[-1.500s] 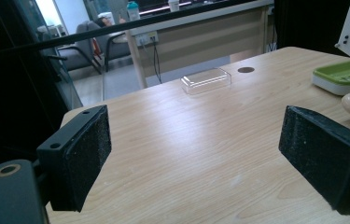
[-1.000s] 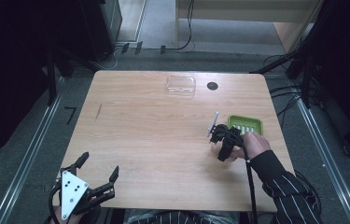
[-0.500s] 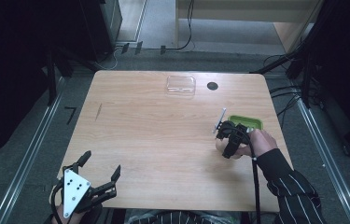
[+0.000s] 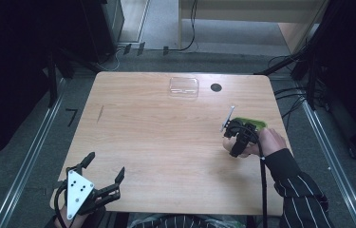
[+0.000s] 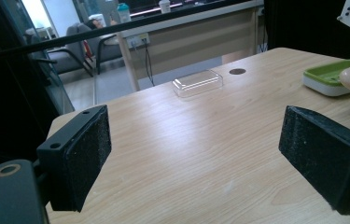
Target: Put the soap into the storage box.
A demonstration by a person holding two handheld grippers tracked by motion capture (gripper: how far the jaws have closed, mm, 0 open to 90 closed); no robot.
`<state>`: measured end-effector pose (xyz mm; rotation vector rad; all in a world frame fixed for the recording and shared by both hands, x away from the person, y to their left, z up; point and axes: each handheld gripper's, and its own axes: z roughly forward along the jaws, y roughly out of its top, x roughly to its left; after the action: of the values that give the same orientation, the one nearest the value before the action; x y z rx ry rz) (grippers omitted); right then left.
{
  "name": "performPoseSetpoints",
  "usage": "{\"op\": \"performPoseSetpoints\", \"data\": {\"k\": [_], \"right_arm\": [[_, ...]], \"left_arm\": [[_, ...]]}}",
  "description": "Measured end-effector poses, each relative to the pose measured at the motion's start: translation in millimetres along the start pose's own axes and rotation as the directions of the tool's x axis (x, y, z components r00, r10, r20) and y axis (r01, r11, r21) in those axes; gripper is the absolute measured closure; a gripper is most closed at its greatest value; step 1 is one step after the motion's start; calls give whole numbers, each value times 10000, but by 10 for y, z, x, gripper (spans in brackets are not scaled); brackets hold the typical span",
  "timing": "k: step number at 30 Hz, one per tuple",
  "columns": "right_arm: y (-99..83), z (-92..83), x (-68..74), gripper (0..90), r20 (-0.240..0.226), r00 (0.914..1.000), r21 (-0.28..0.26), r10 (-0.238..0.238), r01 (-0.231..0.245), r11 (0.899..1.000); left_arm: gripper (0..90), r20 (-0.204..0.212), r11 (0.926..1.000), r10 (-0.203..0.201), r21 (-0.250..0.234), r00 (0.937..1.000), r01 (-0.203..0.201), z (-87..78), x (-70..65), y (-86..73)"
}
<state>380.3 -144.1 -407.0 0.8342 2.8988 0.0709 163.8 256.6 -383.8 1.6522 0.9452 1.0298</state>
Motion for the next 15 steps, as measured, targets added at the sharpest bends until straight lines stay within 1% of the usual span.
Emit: {"op": "performPoseSetpoints", "data": {"k": [5, 6, 9, 15], "right_arm": [[2, -37, -28, 342, 34, 9998, -149, 189, -188, 9997], [-1, -51, -43, 342, 83, 9999, -143, 130, -128, 9998], [-16, -77, -69, 342, 103, 9998, -323, 198, -195, 9993], [-73, -104, -135, 342, 132, 9996, -377, 262, -257, 9990]], "left_arm": [[96, 51, 10000, 13, -3, 10000, -13, 14, -3, 4], [96, 82, 10000, 14, -15, 10000, -13, 24, -5, 5], [96, 125, 10000, 29, -14, 9999, -29, 40, -9, 10], [96, 237, 10000, 55, -18, 9997, -55, 72, -20, 19]]}}
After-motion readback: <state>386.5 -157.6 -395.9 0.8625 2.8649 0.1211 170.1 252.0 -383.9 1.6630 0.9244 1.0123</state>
